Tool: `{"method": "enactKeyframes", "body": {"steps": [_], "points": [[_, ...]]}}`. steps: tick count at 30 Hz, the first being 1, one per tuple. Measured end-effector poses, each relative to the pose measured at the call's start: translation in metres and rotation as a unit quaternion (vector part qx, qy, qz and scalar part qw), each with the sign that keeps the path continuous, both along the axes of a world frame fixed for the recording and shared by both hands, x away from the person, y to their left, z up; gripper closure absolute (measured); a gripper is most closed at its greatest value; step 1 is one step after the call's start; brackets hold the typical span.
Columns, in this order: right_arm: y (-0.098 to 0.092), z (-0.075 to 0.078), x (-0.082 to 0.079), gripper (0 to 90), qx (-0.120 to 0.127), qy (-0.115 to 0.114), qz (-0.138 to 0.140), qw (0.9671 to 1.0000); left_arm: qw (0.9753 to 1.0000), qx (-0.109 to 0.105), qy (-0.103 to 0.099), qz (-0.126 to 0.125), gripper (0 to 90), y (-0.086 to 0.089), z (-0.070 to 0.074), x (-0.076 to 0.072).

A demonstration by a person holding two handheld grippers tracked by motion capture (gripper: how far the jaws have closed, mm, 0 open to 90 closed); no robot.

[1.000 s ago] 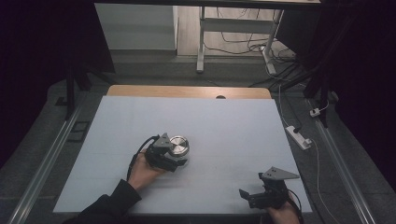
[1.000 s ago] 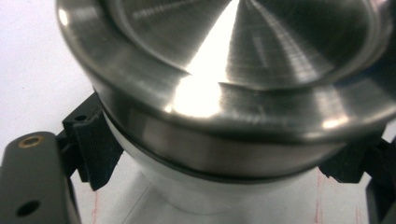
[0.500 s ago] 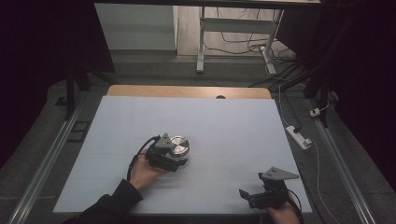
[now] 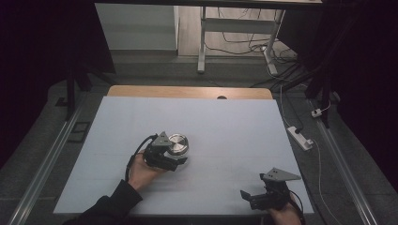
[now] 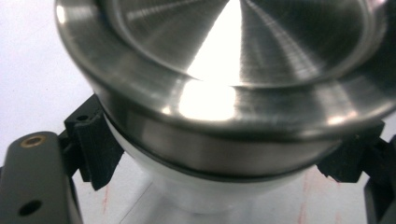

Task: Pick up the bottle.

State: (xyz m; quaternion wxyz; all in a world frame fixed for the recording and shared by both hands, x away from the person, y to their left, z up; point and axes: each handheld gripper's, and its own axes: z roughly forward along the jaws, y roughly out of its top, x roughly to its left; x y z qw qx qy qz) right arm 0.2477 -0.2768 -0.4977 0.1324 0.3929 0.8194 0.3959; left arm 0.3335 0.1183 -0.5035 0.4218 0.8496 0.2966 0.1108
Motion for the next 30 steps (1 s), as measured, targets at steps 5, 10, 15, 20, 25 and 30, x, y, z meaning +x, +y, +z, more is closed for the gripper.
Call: {"method": "enactKeyframes", "body": {"steps": [5,10,15,20,25,30], "points": [[0.0,0.0,0.0,0.0,0.001,0.0,0.001,1.0,1.0,0.002,-0.001,-0.008,15.7,-0.002,0.007,-0.005],[0.0,0.0,0.0,0.0,0.001,0.0,0.001,1.0,0.9999,0.006,-0.004,-0.013,15.7,-0.003,0.013,-0.011],[0.0,0.0,0.0,0.0,0.002,0.0,0.001,1.0,0.9998,0.003,-0.004,-0.021,15.7,-0.004,0.021,-0.016],[0.0,0.0,0.0,0.0,0.002,0.0,0.001,1.0,0.9994,0.002,-0.005,-0.034,15.7,-0.008,0.028,-0.022],[0.0,0.0,0.0,0.0,0.001,0.001,0.001,1.0,0.9989,0.008,-0.006,-0.047,15.7,-0.013,0.032,-0.026],[-0.001,0.001,0.0,0.0,0.004,0.0,0.0,1.0,0.9986,0.011,-0.005,-0.052,15.7,-0.016,0.032,-0.028]]}}
